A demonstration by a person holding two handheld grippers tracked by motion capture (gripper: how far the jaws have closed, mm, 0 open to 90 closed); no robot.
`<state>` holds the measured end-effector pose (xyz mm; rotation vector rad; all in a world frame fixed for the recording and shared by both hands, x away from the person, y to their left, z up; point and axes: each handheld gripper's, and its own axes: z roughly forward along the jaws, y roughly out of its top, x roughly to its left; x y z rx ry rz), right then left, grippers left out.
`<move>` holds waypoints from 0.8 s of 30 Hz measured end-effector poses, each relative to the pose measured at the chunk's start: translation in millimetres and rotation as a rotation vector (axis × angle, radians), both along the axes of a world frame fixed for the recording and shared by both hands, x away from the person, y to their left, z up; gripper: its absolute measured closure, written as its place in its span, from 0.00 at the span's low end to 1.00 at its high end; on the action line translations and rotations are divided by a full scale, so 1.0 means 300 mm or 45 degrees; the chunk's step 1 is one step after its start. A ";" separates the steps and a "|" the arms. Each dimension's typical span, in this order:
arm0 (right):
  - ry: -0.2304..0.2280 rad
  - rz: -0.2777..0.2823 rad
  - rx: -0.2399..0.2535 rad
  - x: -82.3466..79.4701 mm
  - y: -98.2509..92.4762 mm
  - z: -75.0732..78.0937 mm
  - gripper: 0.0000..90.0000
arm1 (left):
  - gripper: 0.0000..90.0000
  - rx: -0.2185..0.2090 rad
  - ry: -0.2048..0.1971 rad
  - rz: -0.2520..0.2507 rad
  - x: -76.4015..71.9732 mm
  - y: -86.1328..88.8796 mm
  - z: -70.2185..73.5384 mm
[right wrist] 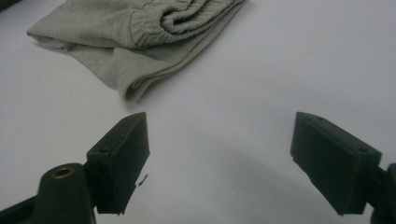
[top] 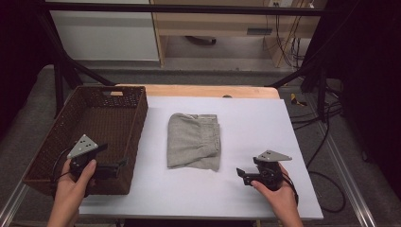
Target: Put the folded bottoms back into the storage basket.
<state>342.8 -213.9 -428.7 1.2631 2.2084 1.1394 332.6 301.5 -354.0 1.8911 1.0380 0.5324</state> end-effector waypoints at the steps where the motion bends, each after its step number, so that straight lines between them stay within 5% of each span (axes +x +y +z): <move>1: -0.001 0.001 -0.007 -0.001 0.007 -0.001 0.23 | 0.06 0.008 -0.007 0.003 0.000 0.001 0.001; 10: 0.055 0.075 -0.064 -0.008 0.102 -0.003 0.32 | 0.06 0.017 -0.001 -0.010 0.000 -0.005 -0.002; 24: 0.104 0.201 -0.050 0.050 0.262 -0.003 0.50 | 0.06 0.022 0.004 -0.007 0.003 -0.006 -0.002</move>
